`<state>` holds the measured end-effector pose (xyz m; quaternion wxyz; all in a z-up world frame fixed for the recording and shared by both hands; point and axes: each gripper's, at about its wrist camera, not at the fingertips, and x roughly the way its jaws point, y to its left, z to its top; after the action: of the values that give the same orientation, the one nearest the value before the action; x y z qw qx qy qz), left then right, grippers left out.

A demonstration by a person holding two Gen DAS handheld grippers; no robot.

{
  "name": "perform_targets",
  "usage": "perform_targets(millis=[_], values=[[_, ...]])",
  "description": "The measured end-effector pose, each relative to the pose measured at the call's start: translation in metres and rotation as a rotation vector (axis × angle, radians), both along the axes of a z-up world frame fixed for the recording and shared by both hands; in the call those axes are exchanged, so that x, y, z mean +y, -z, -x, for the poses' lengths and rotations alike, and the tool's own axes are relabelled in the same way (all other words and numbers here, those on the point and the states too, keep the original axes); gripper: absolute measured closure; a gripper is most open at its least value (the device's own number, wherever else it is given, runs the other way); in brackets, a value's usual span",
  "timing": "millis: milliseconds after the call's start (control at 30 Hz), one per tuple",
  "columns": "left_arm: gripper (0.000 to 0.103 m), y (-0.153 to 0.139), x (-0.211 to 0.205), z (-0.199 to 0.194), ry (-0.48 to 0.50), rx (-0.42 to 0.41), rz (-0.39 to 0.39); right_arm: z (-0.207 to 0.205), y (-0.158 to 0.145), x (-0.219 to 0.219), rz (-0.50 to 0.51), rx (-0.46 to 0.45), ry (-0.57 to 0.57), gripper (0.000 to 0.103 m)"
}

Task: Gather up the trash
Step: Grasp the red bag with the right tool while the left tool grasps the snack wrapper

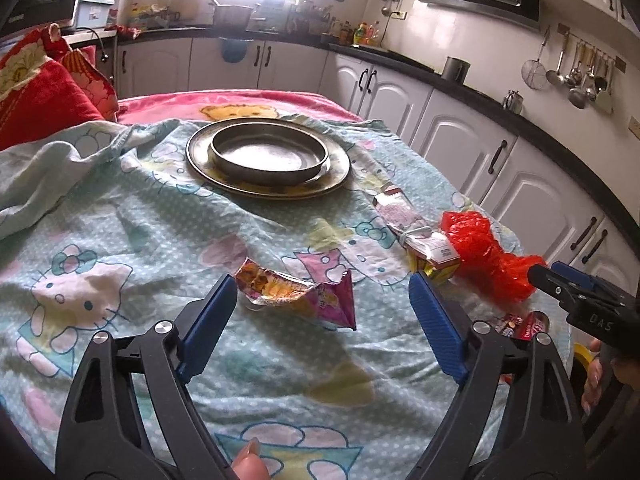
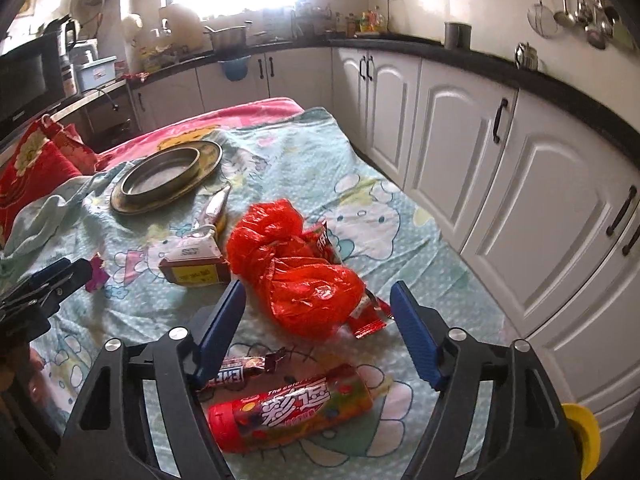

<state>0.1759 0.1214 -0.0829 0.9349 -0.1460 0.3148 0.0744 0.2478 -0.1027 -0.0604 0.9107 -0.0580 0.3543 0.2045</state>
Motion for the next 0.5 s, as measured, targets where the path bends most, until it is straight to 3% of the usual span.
perform_targets(millis=[167, 333, 433, 500], values=[[0.029, 0.008, 0.003, -0.007, -0.007, 0.037, 0.016, -0.009, 0.009, -0.004, -0.032, 0.047, 0.003, 0.052], [0.044, 0.017, 0.01, -0.011, -0.022, 0.076, 0.06, -0.007, 0.011, -0.002, -0.026, 0.048, -0.026, 0.082], [0.06, 0.022, 0.015, -0.011, -0.029, 0.089, 0.095, -0.003, 0.01, -0.002, -0.022, 0.041, -0.04, 0.087], [0.064, 0.023, 0.017, -0.009, -0.03, 0.088, 0.11, 0.001, 0.008, -0.001, -0.015, 0.028, -0.048, 0.088]])
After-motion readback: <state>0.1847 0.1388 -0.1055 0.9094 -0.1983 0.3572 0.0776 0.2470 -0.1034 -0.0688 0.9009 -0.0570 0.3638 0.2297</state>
